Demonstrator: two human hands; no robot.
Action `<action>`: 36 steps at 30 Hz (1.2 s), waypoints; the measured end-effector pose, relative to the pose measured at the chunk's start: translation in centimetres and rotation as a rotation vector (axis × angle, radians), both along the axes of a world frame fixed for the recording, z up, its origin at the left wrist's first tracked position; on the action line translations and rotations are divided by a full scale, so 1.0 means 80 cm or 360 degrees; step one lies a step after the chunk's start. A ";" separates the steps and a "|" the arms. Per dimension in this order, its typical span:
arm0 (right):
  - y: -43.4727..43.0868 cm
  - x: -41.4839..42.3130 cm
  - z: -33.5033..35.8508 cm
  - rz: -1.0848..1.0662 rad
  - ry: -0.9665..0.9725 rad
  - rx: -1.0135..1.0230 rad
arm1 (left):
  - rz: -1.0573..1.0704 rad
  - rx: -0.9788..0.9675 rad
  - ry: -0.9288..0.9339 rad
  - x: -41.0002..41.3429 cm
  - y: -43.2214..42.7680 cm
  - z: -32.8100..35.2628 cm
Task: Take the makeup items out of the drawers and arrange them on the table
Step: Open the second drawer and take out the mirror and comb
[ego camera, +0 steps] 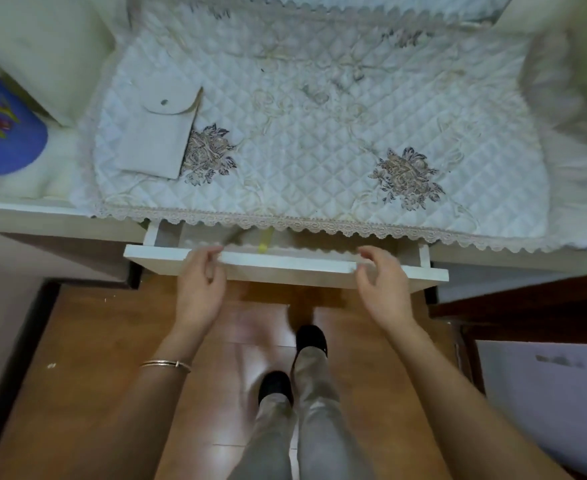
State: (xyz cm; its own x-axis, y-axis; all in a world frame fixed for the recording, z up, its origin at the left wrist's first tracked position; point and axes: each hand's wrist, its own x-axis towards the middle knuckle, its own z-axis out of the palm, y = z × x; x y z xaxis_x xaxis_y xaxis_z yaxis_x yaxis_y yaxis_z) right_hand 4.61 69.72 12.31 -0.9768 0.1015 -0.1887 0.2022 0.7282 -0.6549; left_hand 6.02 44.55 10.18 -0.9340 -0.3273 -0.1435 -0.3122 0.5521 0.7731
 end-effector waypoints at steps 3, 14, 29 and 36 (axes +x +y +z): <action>0.007 -0.017 -0.013 0.0262 -0.0098 0.0464 | -0.0395 -0.0426 -0.0192 -0.018 -0.010 -0.001; 0.012 0.060 -0.008 0.0296 -0.0338 0.0486 | -0.0603 -0.0592 -0.0426 0.050 -0.023 0.015; 0.007 0.202 -0.016 0.0165 -0.0578 0.0381 | -0.0431 -0.0485 -0.0567 0.176 -0.023 -0.005; 0.007 0.169 -0.022 0.0224 -0.0856 0.0415 | -0.0562 -0.0670 -0.0896 0.147 -0.008 -0.015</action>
State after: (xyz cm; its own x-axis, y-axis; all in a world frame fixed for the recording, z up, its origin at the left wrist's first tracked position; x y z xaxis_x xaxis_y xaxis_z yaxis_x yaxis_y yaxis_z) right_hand 18.10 70.26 10.53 -0.7590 0.0878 -0.6452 0.3451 0.8945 -0.2842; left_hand 17.76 43.95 8.99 -0.8166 -0.1566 -0.5556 -0.3464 0.9028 0.2548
